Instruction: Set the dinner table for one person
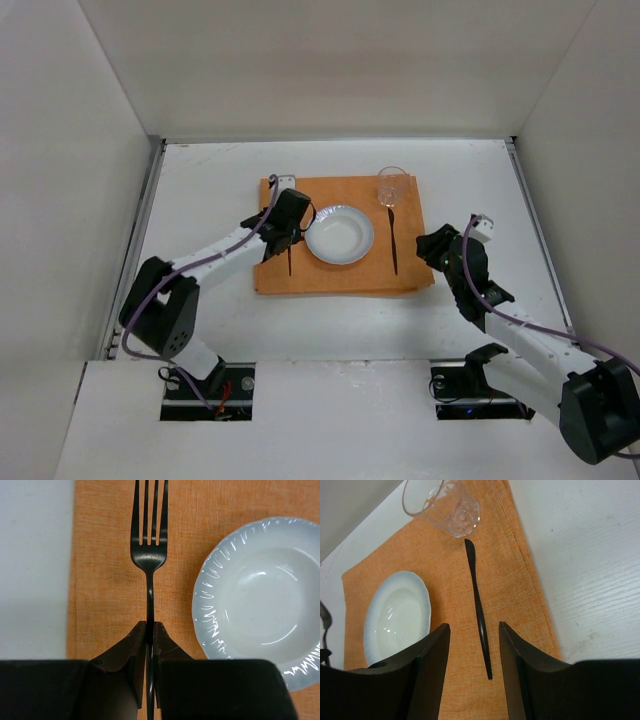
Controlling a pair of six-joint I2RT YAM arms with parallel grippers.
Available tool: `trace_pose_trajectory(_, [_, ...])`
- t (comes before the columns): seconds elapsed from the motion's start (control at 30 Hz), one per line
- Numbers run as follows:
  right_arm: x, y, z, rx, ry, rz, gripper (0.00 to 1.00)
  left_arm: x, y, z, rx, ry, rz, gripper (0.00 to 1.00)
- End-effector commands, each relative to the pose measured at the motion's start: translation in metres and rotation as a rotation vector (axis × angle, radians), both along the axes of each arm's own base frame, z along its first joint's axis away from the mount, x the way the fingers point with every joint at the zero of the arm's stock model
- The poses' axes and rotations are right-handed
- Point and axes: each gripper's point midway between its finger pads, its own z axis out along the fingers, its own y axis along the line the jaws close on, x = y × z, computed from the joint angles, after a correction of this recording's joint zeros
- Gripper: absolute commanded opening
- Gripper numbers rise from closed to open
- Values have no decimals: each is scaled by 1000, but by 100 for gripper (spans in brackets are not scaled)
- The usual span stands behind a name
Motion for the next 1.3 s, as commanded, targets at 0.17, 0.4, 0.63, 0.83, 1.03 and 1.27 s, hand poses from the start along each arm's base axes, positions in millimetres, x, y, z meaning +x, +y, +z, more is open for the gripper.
trace_pose_trajectory(0.17, [9,7,23,12,-70,10,52,21,-9,-12,76,38,-64,3])
trace_pose_trajectory(0.4, [10,9,22,11,-65,19,52,25,-1,-28,106,70,-51,4])
trace_pose_trajectory(0.63, [9,12,23,12,-72,29,53,32,3,-42,137,91,-44,5])
trace_pose_trajectory(0.83, [10,13,23,9,-73,33,53,31,8,-52,171,101,-28,8])
trace_pose_trajectory(1.03, [9,13,24,8,-76,34,54,23,10,-50,141,91,-10,28])
trace_pose_trajectory(1.27, [9,13,22,7,-72,32,54,5,6,-5,15,-10,17,35])
